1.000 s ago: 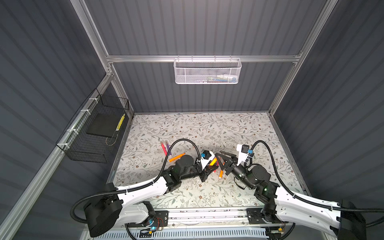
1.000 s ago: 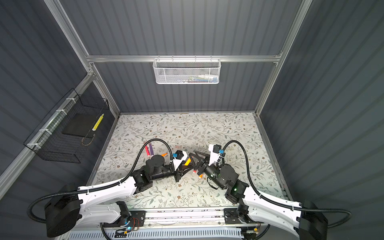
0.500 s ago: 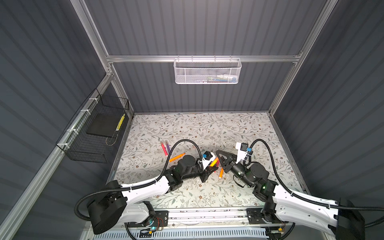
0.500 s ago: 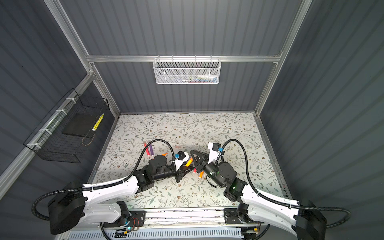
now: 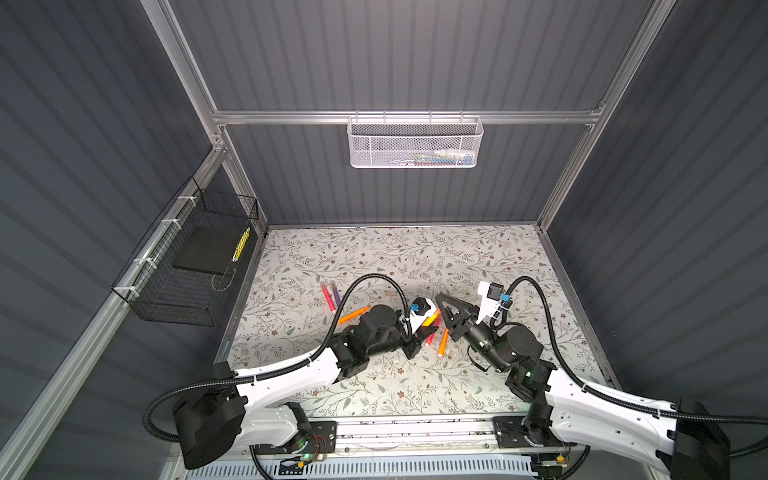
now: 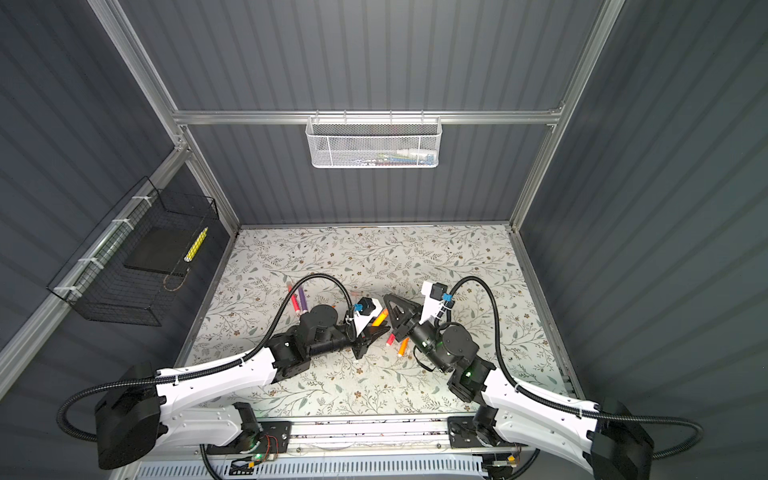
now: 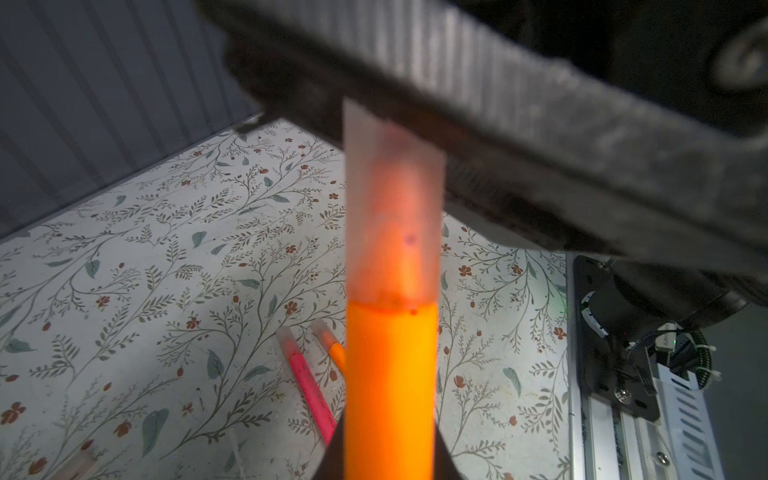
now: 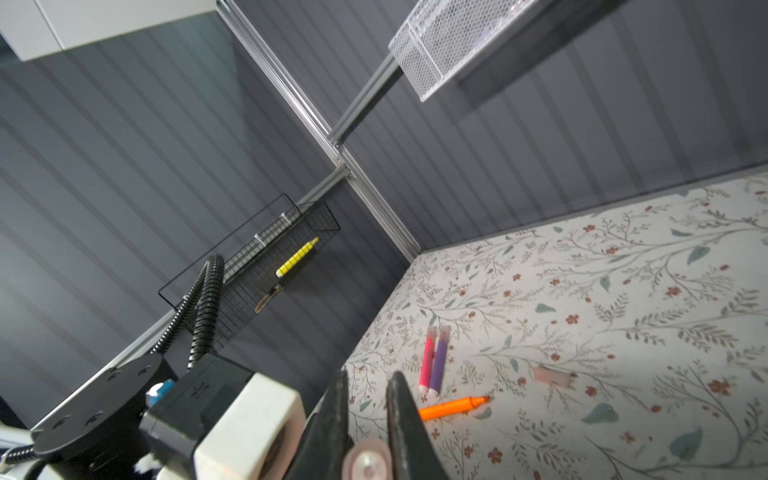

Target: Insert the pens into the pen caps

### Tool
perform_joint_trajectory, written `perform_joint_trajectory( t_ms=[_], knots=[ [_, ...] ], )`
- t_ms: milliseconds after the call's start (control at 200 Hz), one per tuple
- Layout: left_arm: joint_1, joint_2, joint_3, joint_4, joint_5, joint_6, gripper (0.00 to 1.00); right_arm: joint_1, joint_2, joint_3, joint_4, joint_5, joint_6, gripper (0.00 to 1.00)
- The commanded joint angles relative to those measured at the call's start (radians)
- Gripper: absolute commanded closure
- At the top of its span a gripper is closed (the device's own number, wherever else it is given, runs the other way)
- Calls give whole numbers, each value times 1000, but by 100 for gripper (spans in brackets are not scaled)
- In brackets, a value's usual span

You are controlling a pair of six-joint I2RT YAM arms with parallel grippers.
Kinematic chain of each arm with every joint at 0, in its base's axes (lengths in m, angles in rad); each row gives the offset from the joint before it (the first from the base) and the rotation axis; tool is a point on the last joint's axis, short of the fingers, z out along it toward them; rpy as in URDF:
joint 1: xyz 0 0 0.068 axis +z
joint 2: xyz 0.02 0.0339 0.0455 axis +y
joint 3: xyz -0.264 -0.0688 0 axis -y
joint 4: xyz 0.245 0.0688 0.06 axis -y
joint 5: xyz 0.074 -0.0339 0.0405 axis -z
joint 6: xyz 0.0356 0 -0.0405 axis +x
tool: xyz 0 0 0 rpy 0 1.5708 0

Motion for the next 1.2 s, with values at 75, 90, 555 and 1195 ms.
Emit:
perform_joint_trajectory(
  t_ms=[75, 90, 555, 1195],
  knots=[
    [8, -36, 182, 64, -55, 73, 100, 118, 26, -24, -93, -149, -77, 100],
    [9, -35, 188, 61, -49, 75, 100, 126, 29, -22, -98, -148, -83, 100],
    [32, -90, 334, 25, -72, 81, 100, 229, 83, -97, -78, -107, -100, 100],
    [192, -116, 256, 143, 97, -189, 100, 302, 162, -236, 368, -60, -94, 100]
  ],
)
